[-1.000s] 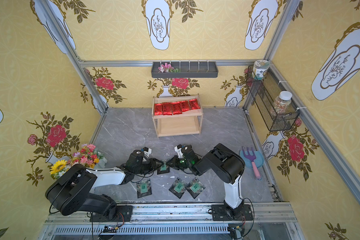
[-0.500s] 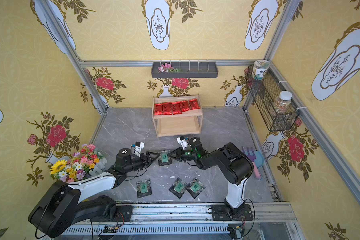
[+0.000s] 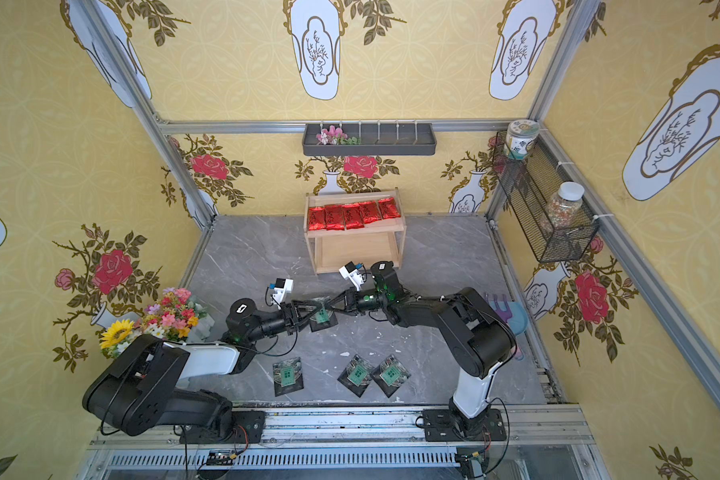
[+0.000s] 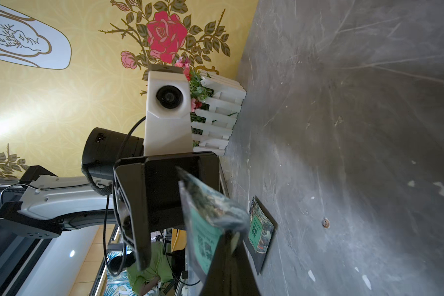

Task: Place the tea bags on the shelf by color
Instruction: Place the tea bag on the shelf.

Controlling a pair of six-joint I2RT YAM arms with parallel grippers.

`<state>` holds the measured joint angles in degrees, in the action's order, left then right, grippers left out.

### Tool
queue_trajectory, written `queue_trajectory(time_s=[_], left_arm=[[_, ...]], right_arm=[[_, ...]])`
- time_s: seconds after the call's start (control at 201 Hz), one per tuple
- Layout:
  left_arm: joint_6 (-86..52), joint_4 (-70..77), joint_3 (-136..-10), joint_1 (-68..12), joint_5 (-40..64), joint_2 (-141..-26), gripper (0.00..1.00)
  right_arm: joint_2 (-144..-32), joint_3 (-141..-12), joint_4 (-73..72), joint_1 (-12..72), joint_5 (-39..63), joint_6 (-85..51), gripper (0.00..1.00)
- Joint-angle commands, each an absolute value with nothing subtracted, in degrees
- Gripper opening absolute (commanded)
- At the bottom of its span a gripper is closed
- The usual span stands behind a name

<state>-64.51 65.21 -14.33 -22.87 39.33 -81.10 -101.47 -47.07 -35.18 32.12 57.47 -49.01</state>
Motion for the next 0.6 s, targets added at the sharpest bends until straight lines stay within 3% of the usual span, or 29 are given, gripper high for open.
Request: queue_trajectory(time_s=[0.0,0.189,0.363,0.438,0.543,0.593], left_arm=[[-64.59,68.81,-13.93,-22.61,40.30,-81.43,0.40],[-63.81,68.55,-13.80,-22.58,39.78,-83.08,0.18],[-63.37,68.56,-13.44,-22.38,39.47,-83.87,0.10],[-63.41,68.56,-13.37,-22.24,38.94,-84.00,0.07],[-64.58,68.77,-12.97,-22.23,36.18,-83.76,0.05],[-65.94,70.09,-12.56,-22.24,33.72,-84.13,0.05]], right_arm=[[-100.47,-47.63,-31.88,31.82,58.79,-45.99,0.05],[-99.94,-48.66,-29.22,31.51,59.28,-44.34,0.09],[-99.19,-48.95,-26.91,30.77,59.44,-42.96,0.15],[-98.45,-48.64,-26.79,30.46,58.09,-43.58,0.29],[-96.89,-46.49,-31.26,30.23,51.30,-50.88,0.42],[-96.17,-42.68,-41.61,30.66,46.04,-59.79,0.46]])
